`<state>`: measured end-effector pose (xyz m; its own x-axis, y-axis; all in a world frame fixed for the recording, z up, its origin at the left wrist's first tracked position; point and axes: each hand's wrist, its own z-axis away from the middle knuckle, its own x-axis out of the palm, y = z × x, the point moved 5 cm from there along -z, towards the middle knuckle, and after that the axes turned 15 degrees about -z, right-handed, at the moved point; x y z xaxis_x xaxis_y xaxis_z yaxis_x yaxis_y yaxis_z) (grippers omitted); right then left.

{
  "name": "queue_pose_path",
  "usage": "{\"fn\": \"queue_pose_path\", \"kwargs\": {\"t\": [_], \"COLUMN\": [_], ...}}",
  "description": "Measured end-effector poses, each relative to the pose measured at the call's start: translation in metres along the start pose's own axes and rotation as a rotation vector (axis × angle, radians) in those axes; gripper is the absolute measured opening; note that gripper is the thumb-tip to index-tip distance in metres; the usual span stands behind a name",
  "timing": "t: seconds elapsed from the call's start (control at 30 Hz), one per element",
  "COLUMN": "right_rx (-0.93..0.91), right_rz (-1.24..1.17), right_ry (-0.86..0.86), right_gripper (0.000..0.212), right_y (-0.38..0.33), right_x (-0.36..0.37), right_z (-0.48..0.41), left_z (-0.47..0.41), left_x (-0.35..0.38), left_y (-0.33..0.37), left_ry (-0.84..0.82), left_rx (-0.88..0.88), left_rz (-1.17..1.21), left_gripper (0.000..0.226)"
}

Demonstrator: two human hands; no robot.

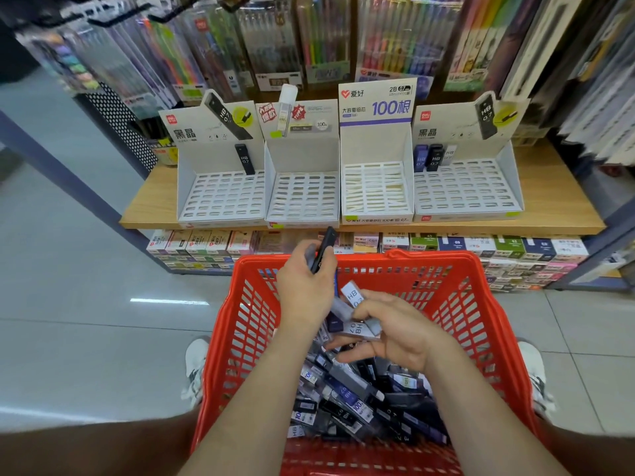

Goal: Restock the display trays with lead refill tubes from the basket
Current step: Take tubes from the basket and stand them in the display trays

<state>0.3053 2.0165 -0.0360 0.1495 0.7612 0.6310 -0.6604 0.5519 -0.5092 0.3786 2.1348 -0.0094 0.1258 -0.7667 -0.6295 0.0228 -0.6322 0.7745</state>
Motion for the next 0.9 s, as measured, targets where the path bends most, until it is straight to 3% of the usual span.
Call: {"fn": "queue_pose_path", "kwargs": {"t": [0.1,0.17,0.3,0.5,0.67,0.8,0.9], "right_rx": [0.035,0.033,-0.013,-0.041,-0.071,-0.057,-0.164], "right_rz": [-0.088,-0.131,-0.137,-0.046,0.243,0.164,0.081], "right_ry": [-0.007,-0.018,-0.114,-0.146,-0.007,0.01,0.115], "right_gripper": [0.024,0.044,0.048,0.017,0.017,0.01,0.01], "right_y": [0.009,0.016,0.016,0.005,-0.005,0.002,-0.008], "right_x": [-0.001,0.0,0.004,0.009,0.008,-0.001,-0.012], "right_z": [-0.005,-0.011,-0.012,-0.006,-0.011,-0.012,-0.01], "left_z": [0.002,0.003,0.005,0.008,0.014,0.015,0.008], "left_x": [0.006,0.009,0.019,0.026,0.031,0.031,0.025], "left_y": [-0.001,0.0,0.002,0.01,0.009,0.005,-0.002], "left_ry": [-0.031,-0.039,-0.173,-0.334,-0.401,-0.427,-0.372], "left_rx": [0.071,0.113,0.037,-0.112,-0.292,-0.354,-0.377], "left_rz": [-0.021,-0.054,0.088,0.34,0.51,0.597,0.596], "left_gripper": [0.007,0.006,0.008,0.025,0.022,0.022,0.018]}}
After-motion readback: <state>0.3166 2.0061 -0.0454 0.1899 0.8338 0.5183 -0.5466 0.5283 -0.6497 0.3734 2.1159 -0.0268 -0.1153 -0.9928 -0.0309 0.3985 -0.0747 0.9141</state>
